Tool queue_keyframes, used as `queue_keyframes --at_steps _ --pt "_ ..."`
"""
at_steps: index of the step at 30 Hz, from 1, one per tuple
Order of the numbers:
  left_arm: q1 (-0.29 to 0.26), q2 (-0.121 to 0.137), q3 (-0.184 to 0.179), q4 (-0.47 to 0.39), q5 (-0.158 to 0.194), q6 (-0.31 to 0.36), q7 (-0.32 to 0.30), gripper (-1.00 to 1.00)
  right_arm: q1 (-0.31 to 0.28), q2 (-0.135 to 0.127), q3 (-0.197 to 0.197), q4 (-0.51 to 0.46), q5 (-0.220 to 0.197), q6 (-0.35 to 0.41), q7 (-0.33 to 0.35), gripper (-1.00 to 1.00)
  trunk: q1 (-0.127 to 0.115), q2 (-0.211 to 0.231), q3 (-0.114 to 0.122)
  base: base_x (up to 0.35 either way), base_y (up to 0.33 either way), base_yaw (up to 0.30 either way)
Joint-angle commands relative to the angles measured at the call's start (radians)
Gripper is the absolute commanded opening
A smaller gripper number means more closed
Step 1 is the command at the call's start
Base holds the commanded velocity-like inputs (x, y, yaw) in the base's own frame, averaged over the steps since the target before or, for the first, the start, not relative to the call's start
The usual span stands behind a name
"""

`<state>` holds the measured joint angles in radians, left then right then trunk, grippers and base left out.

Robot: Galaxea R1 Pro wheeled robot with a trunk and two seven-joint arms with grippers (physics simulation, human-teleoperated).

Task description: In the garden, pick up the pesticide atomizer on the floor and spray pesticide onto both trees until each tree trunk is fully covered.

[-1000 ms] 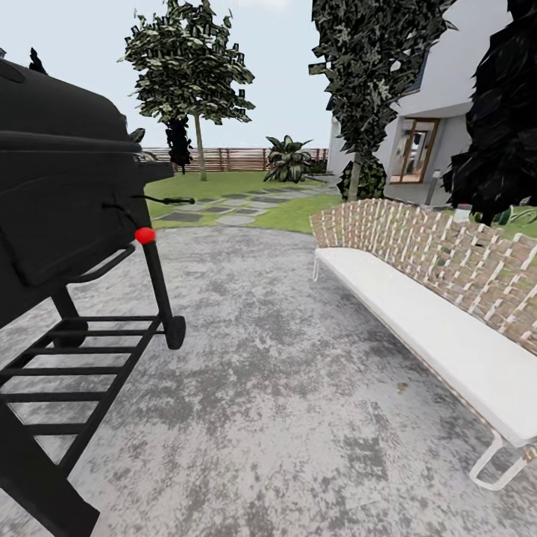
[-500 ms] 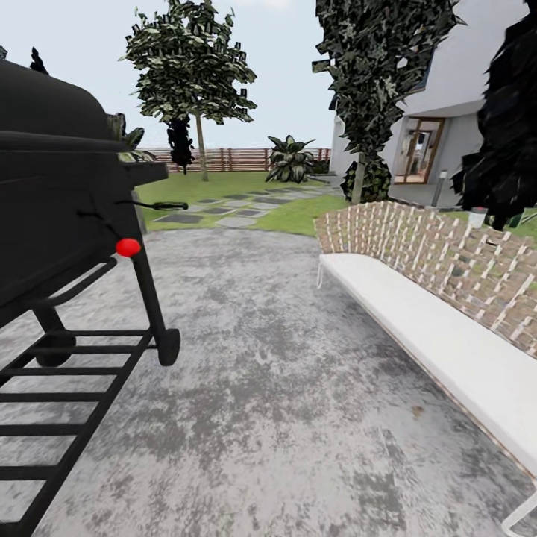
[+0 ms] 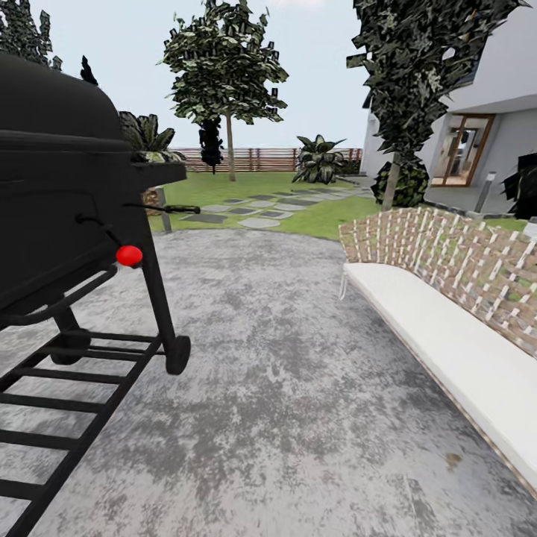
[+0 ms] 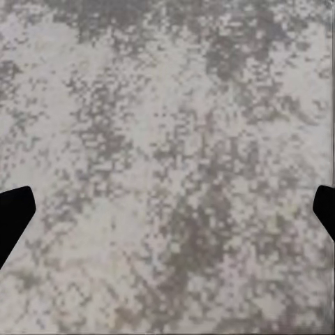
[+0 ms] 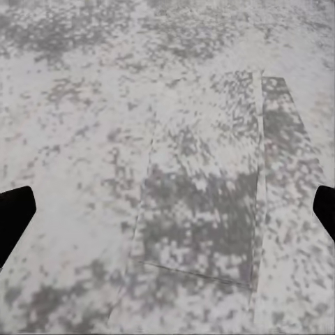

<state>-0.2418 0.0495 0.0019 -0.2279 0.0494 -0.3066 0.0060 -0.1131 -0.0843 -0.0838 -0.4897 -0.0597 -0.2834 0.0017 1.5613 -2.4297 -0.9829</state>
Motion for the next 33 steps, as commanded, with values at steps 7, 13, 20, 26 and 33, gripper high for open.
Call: queue_keyframes --at_steps 7,13,20,26,33 --pt "-0.001 0.000 0.000 0.001 0.005 -0.003 0.000 1.00 0.000 0.000 0.001 0.003 -0.003 -0.005 0.003 1.00 0.000 0.000 -0.001 0.308 -0.183 0.026" --pt "-0.001 0.000 0.000 0.001 0.005 -0.003 0.000 1.00 0.000 0.000 0.001 0.003 -0.002 -0.005 0.003 1.00 0.000 0.000 -0.001 0.308 -0.183 0.001" --pt "-0.001 0.000 0.000 0.001 0.006 -0.003 0.002 1.00 0.000 0.000 0.001 0.003 -0.003 -0.005 0.001 1.00 0.000 0.000 -0.001 0.308 -0.182 0.000" --pt "-0.001 0.000 0.000 0.001 0.006 -0.003 0.002 1.00 0.000 0.000 0.000 0.002 -0.003 -0.005 0.000 1.00 0.000 0.000 -0.001 0.312 -0.152 0.000" --pt "-0.001 0.001 0.000 0.001 0.006 -0.003 0.002 1.00 0.000 0.000 0.001 0.002 -0.004 -0.005 0.002 1.00 0.000 0.000 -0.001 0.326 -0.096 0.000"
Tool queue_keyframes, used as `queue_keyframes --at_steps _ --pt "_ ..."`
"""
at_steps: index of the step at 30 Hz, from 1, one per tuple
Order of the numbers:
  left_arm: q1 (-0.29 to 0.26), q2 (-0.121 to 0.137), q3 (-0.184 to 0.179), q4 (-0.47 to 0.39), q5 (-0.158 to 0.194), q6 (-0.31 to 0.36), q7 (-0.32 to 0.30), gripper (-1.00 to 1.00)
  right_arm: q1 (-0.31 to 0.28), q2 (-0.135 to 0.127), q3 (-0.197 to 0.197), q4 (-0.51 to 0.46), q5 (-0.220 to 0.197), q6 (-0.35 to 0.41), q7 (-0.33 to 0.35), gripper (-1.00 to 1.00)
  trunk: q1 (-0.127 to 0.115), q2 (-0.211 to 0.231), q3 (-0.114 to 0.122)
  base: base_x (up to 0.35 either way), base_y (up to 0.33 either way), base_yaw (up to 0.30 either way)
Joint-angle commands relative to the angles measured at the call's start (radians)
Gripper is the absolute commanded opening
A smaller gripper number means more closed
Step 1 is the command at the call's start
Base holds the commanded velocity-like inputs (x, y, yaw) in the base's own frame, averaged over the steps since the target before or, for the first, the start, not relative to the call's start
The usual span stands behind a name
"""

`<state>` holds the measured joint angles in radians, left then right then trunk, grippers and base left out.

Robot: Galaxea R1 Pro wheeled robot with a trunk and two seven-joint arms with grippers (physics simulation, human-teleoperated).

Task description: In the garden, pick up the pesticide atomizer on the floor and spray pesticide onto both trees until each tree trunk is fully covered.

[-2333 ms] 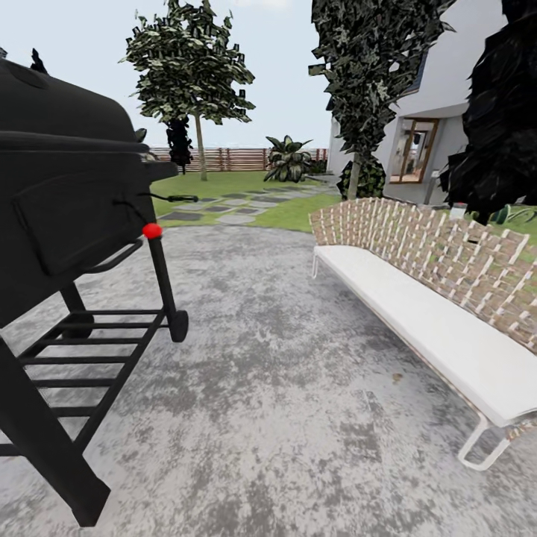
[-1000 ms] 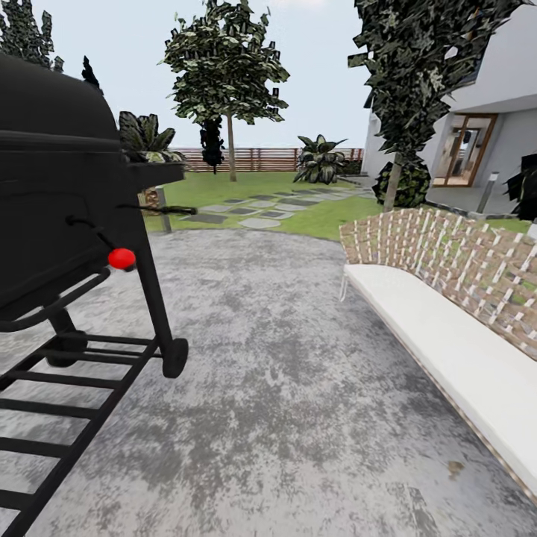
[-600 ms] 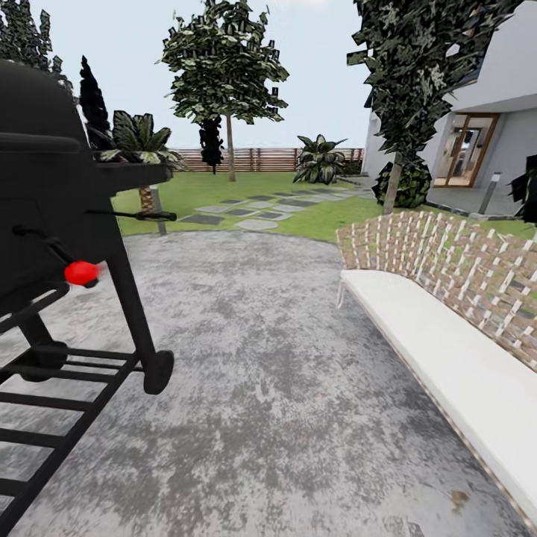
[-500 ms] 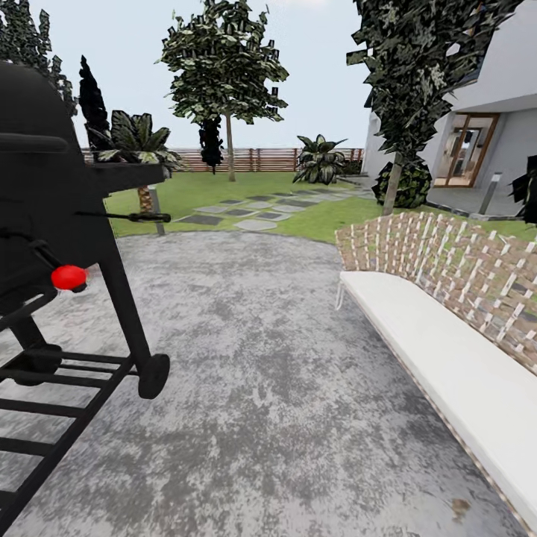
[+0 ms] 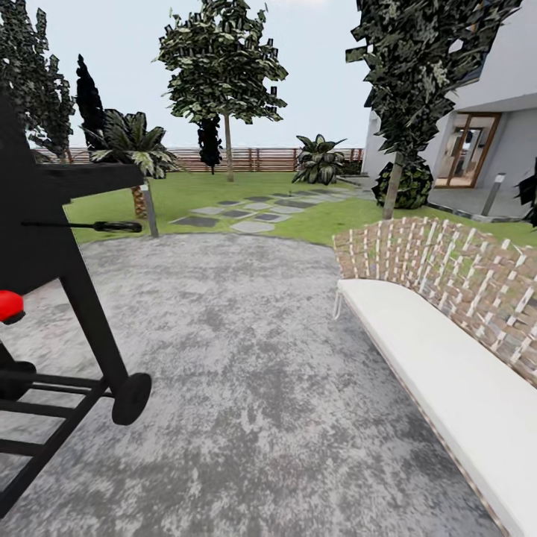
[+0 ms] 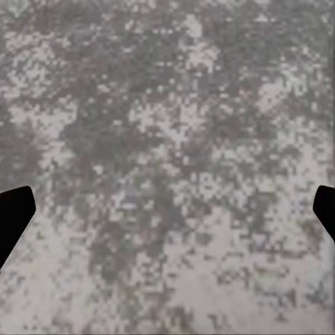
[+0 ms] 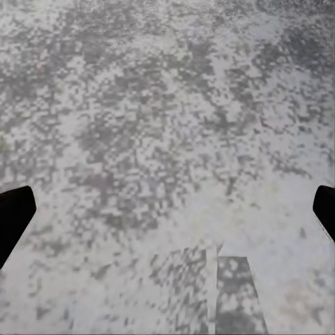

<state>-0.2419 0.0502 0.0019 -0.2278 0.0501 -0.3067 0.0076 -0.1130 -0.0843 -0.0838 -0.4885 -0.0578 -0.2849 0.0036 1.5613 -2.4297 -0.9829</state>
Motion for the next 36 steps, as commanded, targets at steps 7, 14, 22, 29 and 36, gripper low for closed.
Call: queue_keyframes --at_steps 7,14,22,29,36 --pt "0.000 0.000 0.000 0.001 0.005 -0.003 0.000 1.00 0.000 0.000 0.001 0.001 -0.006 -0.003 0.000 1.00 0.000 0.000 -0.001 0.339 -0.012 0.000" --pt "0.000 0.000 0.000 0.001 0.005 -0.003 0.000 1.00 0.000 0.000 0.001 0.001 -0.005 -0.003 -0.002 1.00 0.000 0.000 -0.001 0.340 -0.001 0.023" --pt "0.000 0.000 0.000 0.001 0.004 -0.003 0.000 1.00 0.000 0.000 0.001 0.001 -0.006 -0.003 -0.005 1.00 0.000 0.000 -0.001 0.340 -0.020 0.130" --pt "0.000 0.000 0.000 0.001 0.004 -0.003 0.000 1.00 0.000 0.000 0.001 0.002 -0.006 -0.003 -0.005 1.00 0.000 0.000 -0.001 0.315 -0.126 0.210" --pt "-0.001 -0.001 0.000 0.001 0.004 -0.003 0.000 1.00 0.000 0.000 0.001 0.002 -0.006 -0.003 -0.003 1.00 0.000 0.000 -0.001 0.288 -0.174 0.058"
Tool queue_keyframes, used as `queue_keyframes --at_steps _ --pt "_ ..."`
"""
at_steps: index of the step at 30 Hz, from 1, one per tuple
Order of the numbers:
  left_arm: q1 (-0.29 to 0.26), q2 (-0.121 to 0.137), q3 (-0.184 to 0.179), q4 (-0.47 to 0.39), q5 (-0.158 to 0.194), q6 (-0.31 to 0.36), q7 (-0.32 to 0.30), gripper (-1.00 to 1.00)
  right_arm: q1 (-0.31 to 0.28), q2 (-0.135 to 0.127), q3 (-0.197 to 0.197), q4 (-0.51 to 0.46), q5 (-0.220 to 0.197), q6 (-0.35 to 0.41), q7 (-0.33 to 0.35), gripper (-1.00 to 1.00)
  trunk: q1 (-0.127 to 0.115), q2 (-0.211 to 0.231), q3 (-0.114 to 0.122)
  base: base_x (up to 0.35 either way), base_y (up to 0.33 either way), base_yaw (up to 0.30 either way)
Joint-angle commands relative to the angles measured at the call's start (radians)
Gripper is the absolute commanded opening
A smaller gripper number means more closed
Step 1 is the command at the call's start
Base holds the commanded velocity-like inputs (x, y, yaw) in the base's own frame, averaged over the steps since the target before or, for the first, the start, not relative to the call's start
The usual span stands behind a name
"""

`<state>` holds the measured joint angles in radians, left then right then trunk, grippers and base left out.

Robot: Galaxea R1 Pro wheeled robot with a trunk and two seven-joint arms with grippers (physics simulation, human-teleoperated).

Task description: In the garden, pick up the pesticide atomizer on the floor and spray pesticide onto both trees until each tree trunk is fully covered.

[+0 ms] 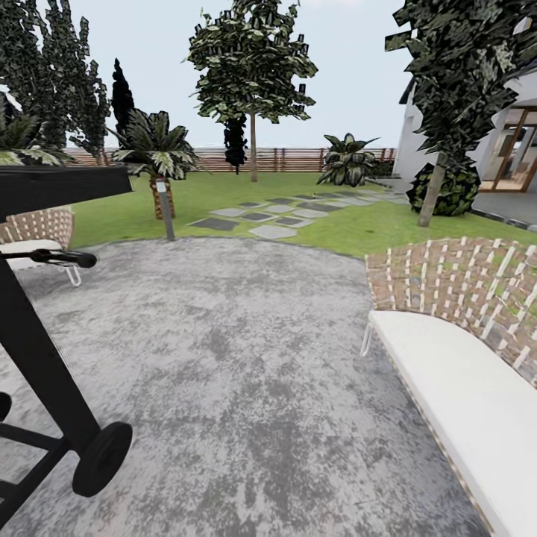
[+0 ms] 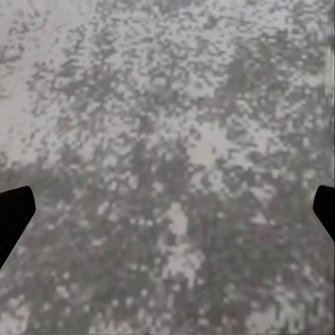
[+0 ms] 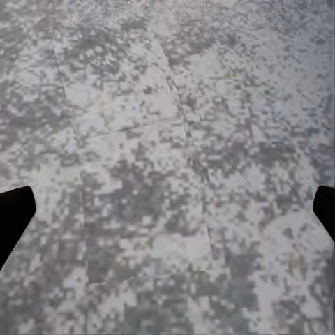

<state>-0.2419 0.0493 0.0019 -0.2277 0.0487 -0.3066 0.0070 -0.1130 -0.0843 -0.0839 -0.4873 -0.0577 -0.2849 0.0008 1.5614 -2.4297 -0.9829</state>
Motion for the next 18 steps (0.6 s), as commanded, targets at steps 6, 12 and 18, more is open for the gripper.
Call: queue_keyframes --at_steps 6,12,18 --pt "0.000 0.000 0.000 0.001 0.005 -0.003 0.000 1.00 -0.001 0.000 0.001 0.001 -0.006 -0.004 0.001 1.00 0.000 0.000 -0.001 0.284 -0.178 0.004" --pt "0.000 0.000 0.000 0.001 0.006 -0.003 0.000 1.00 -0.001 0.000 0.001 0.001 -0.005 -0.004 0.001 1.00 0.000 0.000 -0.001 0.284 -0.180 0.000" --pt "0.000 0.000 0.000 0.001 0.005 -0.003 0.000 1.00 -0.001 0.000 0.001 0.001 -0.006 -0.004 0.001 1.00 0.000 0.000 -0.001 0.295 -0.170 0.000"
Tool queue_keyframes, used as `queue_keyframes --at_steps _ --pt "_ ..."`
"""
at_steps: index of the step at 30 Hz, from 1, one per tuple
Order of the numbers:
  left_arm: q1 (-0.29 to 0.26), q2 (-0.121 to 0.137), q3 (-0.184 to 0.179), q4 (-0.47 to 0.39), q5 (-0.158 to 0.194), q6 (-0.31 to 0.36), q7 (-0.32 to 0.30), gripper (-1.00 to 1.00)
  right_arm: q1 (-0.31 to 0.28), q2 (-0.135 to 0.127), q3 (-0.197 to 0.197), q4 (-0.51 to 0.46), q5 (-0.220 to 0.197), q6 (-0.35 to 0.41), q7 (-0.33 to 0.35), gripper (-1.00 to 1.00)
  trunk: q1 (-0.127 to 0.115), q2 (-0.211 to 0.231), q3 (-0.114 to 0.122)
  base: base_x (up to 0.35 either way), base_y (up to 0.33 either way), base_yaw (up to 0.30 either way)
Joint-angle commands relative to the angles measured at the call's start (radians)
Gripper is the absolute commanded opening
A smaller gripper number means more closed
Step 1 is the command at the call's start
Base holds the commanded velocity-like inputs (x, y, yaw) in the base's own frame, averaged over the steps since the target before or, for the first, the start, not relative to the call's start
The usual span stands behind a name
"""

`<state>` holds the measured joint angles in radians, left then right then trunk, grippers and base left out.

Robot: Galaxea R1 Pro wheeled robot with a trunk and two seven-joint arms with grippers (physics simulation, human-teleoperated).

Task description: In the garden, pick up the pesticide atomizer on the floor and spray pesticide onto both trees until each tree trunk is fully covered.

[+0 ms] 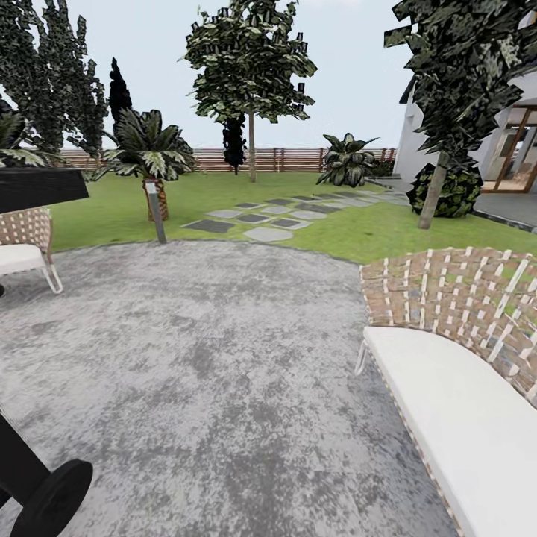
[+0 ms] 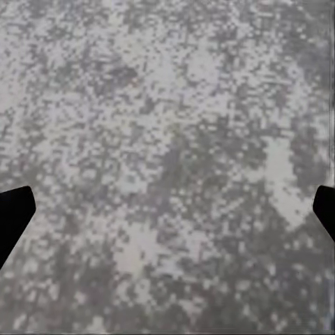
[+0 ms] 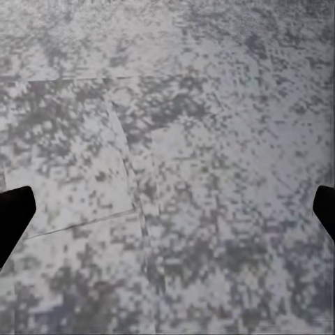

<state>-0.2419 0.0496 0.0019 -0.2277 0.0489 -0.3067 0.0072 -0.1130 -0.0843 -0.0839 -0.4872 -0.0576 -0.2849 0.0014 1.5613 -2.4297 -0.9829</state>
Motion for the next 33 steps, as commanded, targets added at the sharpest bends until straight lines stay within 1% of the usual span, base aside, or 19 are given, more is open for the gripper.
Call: queue_keyframes --at_steps 1,6,18,33 --pt "0.000 0.000 0.000 0.001 0.005 -0.003 0.000 1.00 -0.001 0.000 0.001 0.001 -0.006 -0.004 0.000 1.00 0.000 0.000 -0.001 0.312 -0.137 0.014" --pt "0.000 0.000 0.000 0.001 0.005 -0.003 -0.001 1.00 -0.001 0.000 0.001 0.001 -0.006 -0.004 0.000 1.00 0.000 0.000 -0.001 0.328 -0.073 0.108" --pt "-0.001 0.001 0.000 0.001 0.005 -0.003 0.000 1.00 -0.001 0.000 0.001 0.001 -0.006 -0.004 -0.001 1.00 0.000 0.000 -0.001 0.339 -0.004 0.254" --pt "0.000 0.001 0.000 0.001 0.005 -0.003 0.000 1.00 -0.001 0.000 0.001 0.001 -0.006 -0.004 0.000 1.00 0.000 0.000 -0.001 0.340 0.000 0.020"
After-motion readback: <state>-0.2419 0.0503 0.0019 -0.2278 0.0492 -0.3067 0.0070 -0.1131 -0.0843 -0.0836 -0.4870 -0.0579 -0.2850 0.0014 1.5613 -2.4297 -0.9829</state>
